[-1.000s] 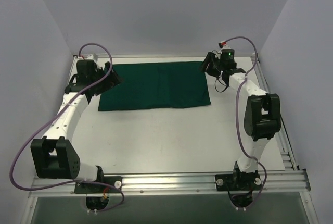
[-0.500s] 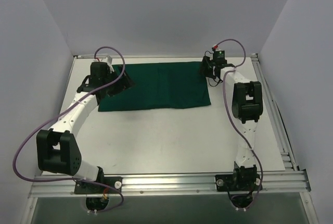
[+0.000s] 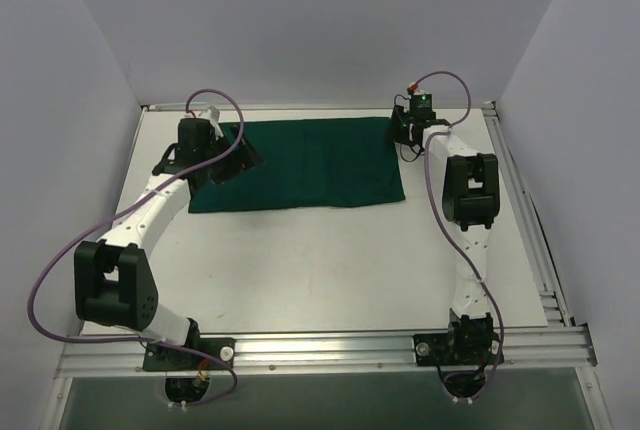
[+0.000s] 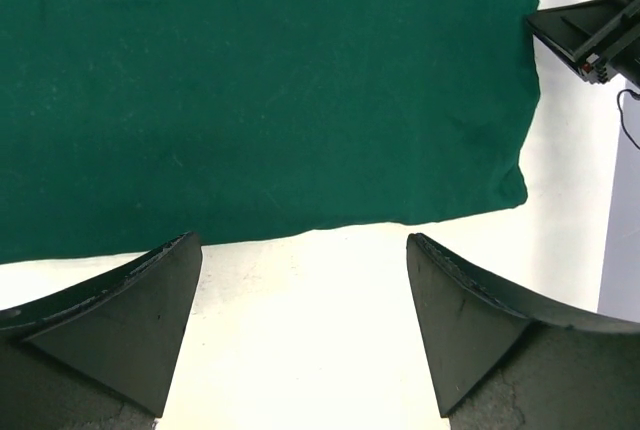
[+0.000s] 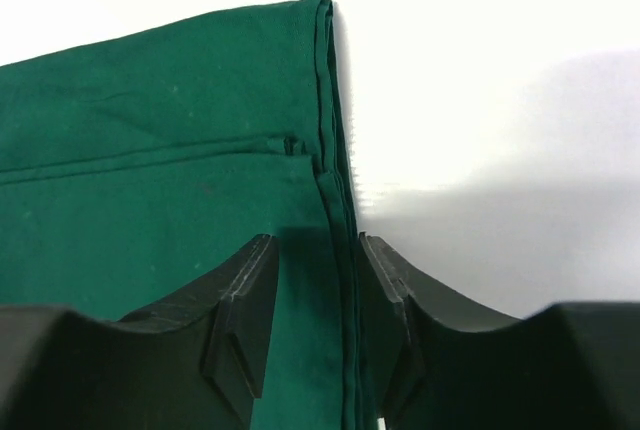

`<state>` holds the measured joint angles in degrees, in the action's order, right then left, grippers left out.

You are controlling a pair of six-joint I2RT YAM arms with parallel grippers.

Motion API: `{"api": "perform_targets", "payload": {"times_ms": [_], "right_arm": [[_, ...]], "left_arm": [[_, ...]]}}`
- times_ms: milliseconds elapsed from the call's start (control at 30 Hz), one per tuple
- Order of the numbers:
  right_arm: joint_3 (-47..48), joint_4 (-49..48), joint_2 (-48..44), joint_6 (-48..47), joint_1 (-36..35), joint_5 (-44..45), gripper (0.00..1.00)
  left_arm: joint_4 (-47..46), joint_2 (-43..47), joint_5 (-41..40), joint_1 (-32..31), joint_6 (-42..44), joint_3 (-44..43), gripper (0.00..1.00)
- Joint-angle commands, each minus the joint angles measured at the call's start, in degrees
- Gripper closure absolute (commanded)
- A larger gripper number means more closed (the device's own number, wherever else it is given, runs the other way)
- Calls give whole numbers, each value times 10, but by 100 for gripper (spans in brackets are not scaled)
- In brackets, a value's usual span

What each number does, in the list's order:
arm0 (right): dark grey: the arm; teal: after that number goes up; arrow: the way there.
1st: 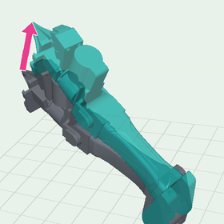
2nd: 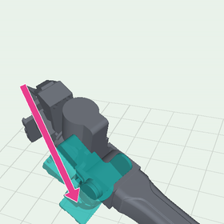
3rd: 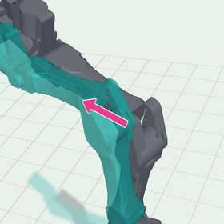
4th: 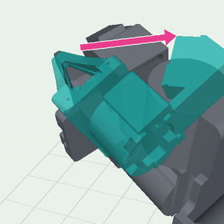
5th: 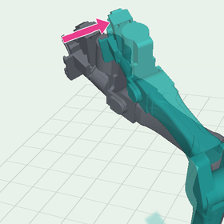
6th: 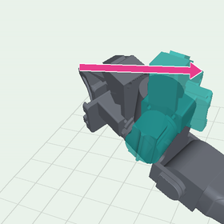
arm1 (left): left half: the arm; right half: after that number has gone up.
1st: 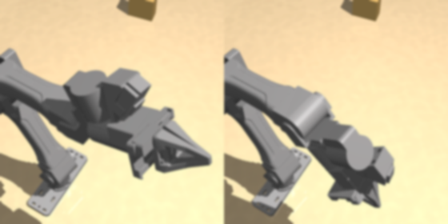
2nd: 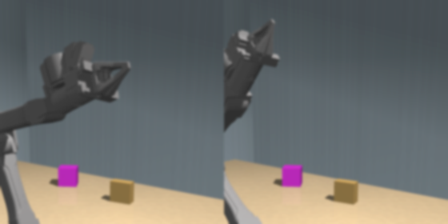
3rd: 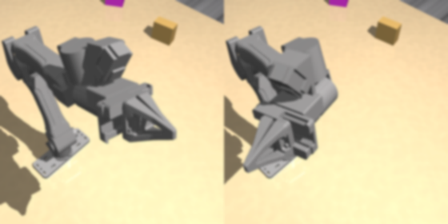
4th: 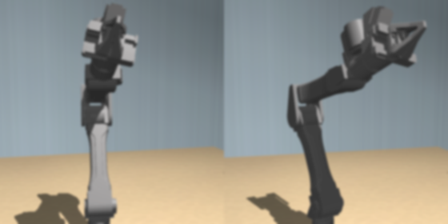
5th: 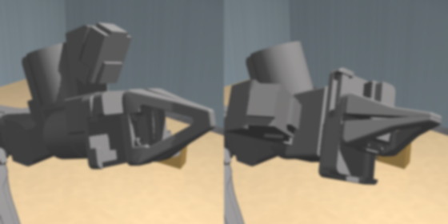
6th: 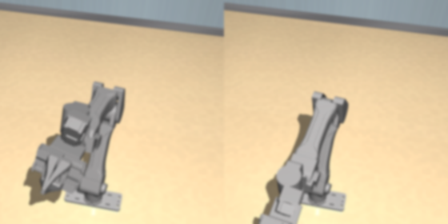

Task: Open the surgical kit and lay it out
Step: Open the surgical kit at the center of the board.

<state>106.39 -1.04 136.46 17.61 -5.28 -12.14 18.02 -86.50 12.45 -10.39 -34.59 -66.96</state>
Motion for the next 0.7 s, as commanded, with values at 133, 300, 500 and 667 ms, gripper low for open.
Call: {"api": "perform_targets", "payload": {"times_ms": [133,300,500,667], "right_arm": [[44,-1,14,-14,-3,4,70],[82,8,21,-11,-3,-9,64],[100,26,16,12,-3,-30,52],[114,36,31,14,1,-37,52]], "left_arm": [[56,-21,-66,20,-1,-55,4],[94,-66,-27,100,-1,-108,3],[142,-159,3,173,65,-226,2],[102,-200,56,190,45,-225,9]]}}
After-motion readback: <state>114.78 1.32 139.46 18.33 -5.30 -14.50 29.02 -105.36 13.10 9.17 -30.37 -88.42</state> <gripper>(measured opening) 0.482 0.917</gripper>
